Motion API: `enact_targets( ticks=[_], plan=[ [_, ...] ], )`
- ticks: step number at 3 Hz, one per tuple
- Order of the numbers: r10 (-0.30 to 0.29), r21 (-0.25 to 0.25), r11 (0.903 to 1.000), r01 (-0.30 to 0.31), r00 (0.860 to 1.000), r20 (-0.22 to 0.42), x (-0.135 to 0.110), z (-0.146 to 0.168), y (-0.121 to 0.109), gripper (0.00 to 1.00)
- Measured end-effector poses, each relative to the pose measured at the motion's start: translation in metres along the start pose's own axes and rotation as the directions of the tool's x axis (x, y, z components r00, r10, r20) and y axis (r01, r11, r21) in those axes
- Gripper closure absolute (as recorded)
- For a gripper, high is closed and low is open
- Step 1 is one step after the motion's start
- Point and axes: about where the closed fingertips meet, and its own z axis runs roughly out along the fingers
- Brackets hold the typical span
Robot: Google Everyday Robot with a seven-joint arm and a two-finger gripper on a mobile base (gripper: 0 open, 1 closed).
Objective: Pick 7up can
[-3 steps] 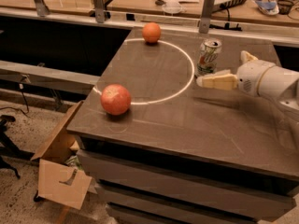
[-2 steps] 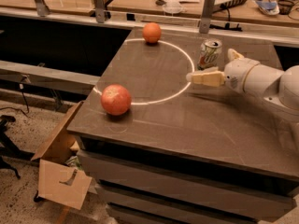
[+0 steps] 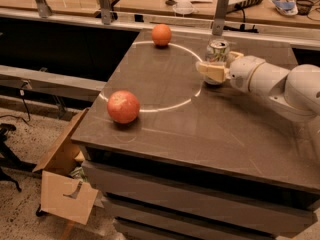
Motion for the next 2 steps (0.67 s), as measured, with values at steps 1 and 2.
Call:
enact_targets(
  ticks=[1, 2],
  plan=[
    [-0.019, 0.035, 0.9992, 0.018, 0.999, 0.041, -0.024, -0.006, -0.011, 0.82],
    [-0.040, 0.070, 0.9970, 0.032, 0.993, 0.111, -0.056, -0.017, -0.018, 1.00]
  ],
)
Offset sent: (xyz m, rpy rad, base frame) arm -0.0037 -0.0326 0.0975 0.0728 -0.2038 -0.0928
